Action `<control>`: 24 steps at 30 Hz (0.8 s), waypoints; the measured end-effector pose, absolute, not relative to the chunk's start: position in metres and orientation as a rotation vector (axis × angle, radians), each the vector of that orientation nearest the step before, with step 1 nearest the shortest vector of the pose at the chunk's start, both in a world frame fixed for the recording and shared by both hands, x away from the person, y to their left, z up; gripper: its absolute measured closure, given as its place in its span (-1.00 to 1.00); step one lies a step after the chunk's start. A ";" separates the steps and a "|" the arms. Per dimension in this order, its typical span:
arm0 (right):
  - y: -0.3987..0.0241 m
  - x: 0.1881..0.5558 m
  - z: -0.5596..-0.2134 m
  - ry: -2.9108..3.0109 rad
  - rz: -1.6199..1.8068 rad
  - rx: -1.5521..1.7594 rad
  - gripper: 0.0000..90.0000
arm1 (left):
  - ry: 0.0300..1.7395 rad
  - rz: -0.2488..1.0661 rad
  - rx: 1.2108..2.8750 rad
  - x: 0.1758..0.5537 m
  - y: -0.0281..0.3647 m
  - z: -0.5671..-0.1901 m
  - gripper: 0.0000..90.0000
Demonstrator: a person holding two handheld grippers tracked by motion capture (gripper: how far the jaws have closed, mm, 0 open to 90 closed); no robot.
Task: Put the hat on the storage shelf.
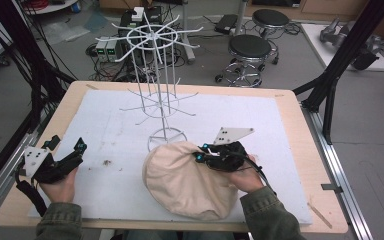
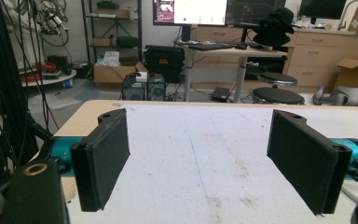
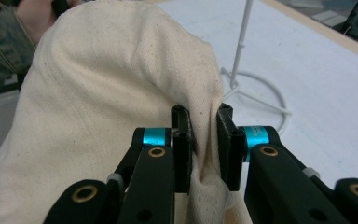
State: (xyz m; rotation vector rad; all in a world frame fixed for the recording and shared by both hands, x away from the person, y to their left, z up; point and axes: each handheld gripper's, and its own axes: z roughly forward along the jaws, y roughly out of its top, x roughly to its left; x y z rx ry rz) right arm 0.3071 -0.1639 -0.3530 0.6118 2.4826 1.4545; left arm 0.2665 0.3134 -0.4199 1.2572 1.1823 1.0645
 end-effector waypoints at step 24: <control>-0.208 0.289 -0.291 2.242 1.673 0.579 0.75 | 1.170 1.045 1.244 0.266 0.311 -0.419 -0.54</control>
